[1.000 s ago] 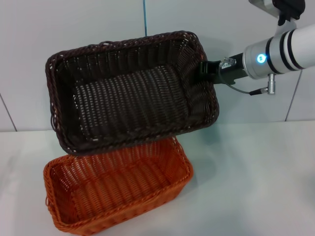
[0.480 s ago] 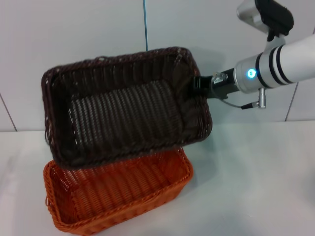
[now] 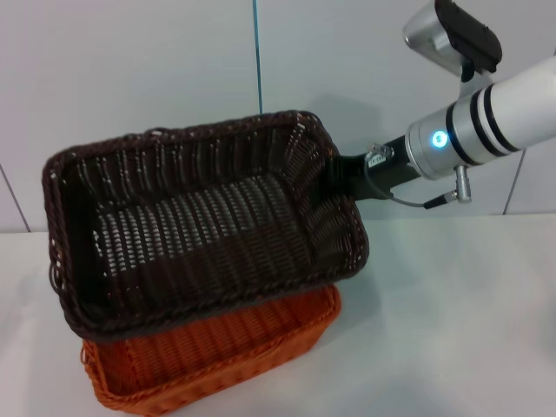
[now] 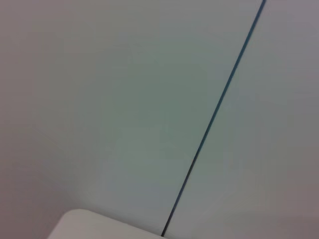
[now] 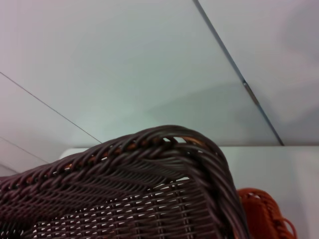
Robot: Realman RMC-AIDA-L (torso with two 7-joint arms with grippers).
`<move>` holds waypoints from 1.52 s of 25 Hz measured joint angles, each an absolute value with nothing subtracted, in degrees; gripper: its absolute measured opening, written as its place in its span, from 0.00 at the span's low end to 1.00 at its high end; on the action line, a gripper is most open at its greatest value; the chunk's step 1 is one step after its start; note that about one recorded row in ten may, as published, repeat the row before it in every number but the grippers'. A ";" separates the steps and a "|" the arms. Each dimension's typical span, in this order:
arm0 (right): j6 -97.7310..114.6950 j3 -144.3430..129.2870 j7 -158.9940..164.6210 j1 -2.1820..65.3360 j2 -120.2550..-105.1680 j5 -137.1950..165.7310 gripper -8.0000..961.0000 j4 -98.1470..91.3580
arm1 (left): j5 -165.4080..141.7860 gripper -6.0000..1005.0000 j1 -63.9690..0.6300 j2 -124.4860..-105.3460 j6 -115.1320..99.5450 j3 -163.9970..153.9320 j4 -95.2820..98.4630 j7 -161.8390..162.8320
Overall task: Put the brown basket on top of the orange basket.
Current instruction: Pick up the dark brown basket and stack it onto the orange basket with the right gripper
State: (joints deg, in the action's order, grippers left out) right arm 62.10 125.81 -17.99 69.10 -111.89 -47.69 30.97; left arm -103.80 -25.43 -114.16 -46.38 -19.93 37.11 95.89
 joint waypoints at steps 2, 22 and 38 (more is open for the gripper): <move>61.16 125.51 -17.94 69.30 -111.89 -47.00 0.15 30.11 | -103.80 0.86 -25.49 -114.17 -46.13 -20.88 36.98 95.88; 50.74 122.34 -19.98 70.22 -114.39 -46.68 0.15 23.23 | -103.79 0.86 -25.31 -114.52 -45.95 -21.27 36.91 95.89; 49.88 122.25 -22.45 70.06 -115.64 -46.78 0.15 21.52 | -103.79 0.86 -25.14 -114.60 -45.70 -21.01 36.91 95.89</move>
State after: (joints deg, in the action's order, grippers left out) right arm 49.88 122.25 -22.45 70.06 -115.64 -46.78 21.52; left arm -103.79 -25.14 -114.60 -45.70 -21.01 36.91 95.89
